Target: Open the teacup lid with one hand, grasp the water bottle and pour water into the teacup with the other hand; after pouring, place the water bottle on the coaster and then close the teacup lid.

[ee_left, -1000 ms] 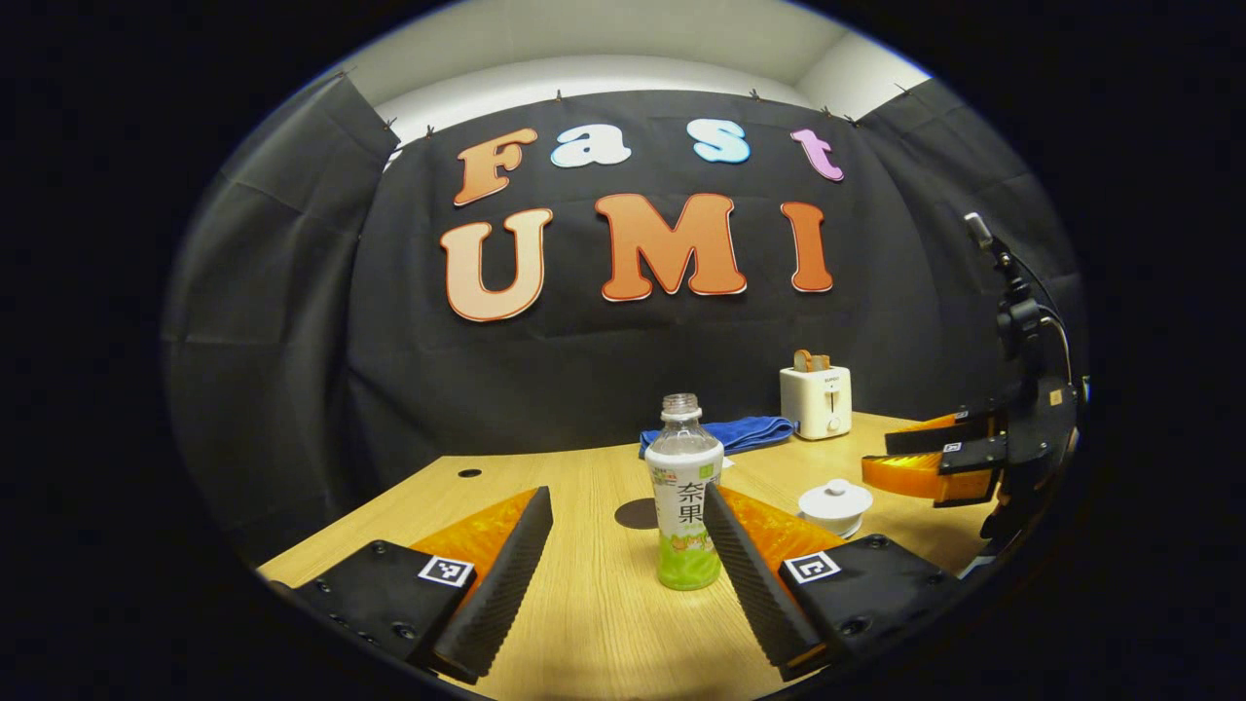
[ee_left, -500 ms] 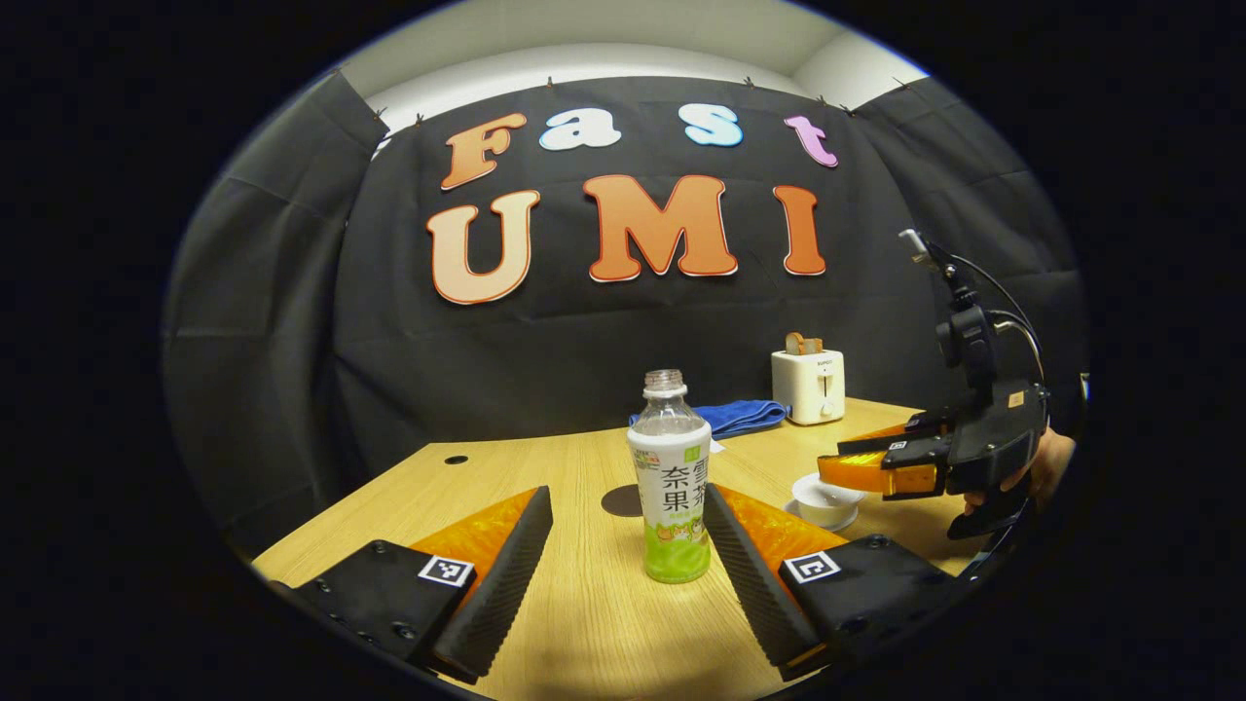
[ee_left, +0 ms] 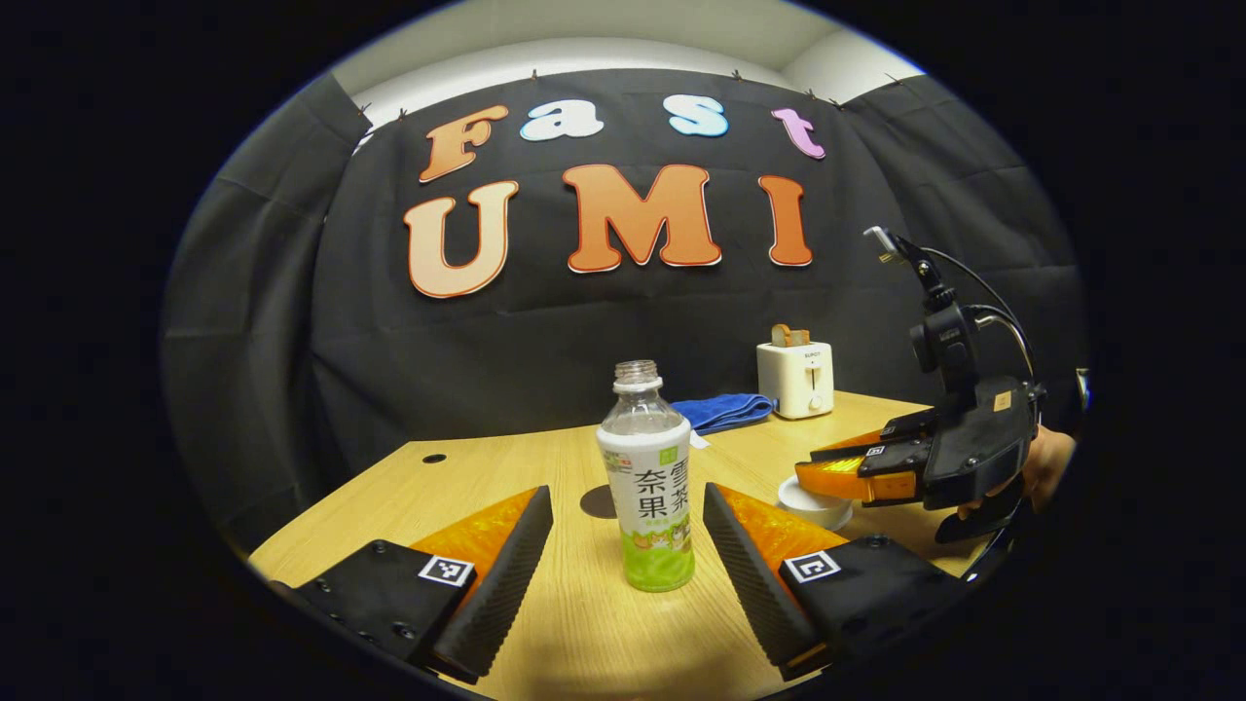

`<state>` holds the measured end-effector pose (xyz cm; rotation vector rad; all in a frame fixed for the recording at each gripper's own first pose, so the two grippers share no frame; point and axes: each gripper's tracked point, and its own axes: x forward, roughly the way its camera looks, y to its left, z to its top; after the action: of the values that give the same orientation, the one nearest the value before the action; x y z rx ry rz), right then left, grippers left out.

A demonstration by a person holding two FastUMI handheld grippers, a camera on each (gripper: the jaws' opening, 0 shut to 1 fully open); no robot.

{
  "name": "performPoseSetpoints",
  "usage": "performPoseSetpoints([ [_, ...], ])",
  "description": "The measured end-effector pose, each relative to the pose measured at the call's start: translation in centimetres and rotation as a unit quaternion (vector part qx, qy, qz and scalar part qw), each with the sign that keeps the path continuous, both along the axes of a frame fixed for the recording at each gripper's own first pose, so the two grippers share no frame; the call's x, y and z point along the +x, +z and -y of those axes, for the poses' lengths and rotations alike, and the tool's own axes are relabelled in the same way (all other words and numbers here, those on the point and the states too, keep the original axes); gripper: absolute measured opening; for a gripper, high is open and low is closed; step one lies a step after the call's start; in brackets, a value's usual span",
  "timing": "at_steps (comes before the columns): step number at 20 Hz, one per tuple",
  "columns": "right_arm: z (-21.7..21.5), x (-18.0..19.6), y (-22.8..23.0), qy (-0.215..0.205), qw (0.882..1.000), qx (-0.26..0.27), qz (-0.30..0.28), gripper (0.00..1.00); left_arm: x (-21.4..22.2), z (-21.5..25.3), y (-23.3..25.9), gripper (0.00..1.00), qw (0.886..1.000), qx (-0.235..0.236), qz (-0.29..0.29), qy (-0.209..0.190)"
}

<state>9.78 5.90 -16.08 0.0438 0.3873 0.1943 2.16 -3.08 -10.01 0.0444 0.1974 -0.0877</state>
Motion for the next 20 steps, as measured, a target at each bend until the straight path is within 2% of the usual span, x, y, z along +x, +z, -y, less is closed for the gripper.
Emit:
performPoseSetpoints([
  [3,0.5,-0.1,0.5,-0.005,1.000,0.024,-0.002,0.21,0.6,0.8,-0.8,1.00,1.000,-0.004,-0.006,-0.007],
  [10,3.2,-1.2,3.6,-0.040,0.996,0.070,0.027,0.21,2.4,1.9,-2.9,1.00,0.999,0.000,-0.026,-0.021],
  [12,4.3,-1.7,4.3,-0.049,0.996,0.067,0.037,0.21,2.9,2.0,-3.8,0.96,0.999,-0.007,-0.039,-0.019],
  [13,4.8,-1.9,4.6,-0.053,0.996,0.066,0.039,0.20,3.3,2.0,-4.4,1.00,0.999,-0.010,-0.044,-0.018],
  [15,5.6,-2.3,5.1,-0.058,0.995,0.072,0.045,0.21,4.1,2.0,-5.4,0.96,0.998,-0.014,-0.053,-0.023],
  [18,7.2,-3.0,5.6,-0.074,0.994,0.058,0.053,0.21,5.1,1.4,-6.8,0.98,0.997,-0.021,-0.072,-0.018],
  [20,7.9,-3.4,6.0,-0.081,0.994,0.055,0.058,0.21,5.5,1.4,-7.3,0.90,0.996,-0.028,-0.076,-0.020],
])
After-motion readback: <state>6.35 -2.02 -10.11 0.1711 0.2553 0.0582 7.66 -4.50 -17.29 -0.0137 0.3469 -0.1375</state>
